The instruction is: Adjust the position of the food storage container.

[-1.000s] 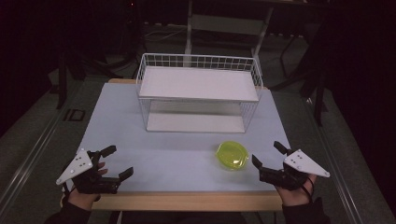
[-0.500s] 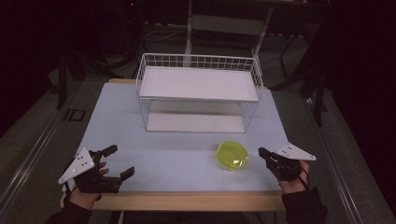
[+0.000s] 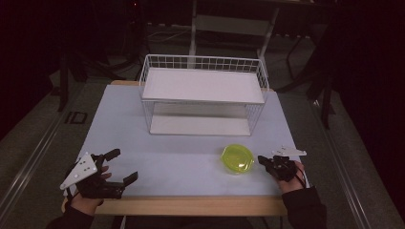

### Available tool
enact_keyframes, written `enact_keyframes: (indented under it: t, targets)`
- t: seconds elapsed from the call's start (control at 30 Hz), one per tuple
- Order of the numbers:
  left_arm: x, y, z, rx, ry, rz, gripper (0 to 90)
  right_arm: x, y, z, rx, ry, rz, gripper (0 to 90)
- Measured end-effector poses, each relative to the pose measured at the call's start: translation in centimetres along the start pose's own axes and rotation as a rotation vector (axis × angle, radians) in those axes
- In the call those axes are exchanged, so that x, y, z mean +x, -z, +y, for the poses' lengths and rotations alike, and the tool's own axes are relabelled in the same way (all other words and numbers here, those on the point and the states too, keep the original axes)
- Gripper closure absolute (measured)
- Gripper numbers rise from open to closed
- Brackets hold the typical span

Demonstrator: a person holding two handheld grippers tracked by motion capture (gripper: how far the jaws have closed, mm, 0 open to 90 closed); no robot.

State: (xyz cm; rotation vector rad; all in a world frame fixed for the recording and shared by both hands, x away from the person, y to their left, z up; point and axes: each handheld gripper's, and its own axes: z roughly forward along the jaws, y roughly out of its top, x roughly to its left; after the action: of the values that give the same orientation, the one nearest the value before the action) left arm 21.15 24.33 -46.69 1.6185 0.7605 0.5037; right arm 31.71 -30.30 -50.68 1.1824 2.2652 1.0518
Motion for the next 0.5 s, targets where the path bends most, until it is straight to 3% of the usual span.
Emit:
enact_keyframes:
  t: [0.1, 0.13, 0.37, 0.5]
  targets:
    - [0.0, 0.0, 0.0, 0.005, -0.001, -0.003, 2.3, 0.0, -0.2, 0.1, 0.006, 0.0, 0.003, 89.9]
    - [0.1, -0.1, -0.1, 0.006, 0.002, -0.001, 2.3, 0.2, -1.1, 0.5, 0.033, 0.015, 0.011, 89.9]
    - [0.1, -0.1, 0.0, 0.004, 0.002, 0.0, 2.3, 1.1, -2.8, 1.2, 0.081, 0.039, 0.037, 89.9]
    - [0.0, 0.0, 0.0, 0.003, -0.001, -0.003, 2.3, 1.5, -3.8, 2.0, 0.077, 0.033, 0.087, 89.9]
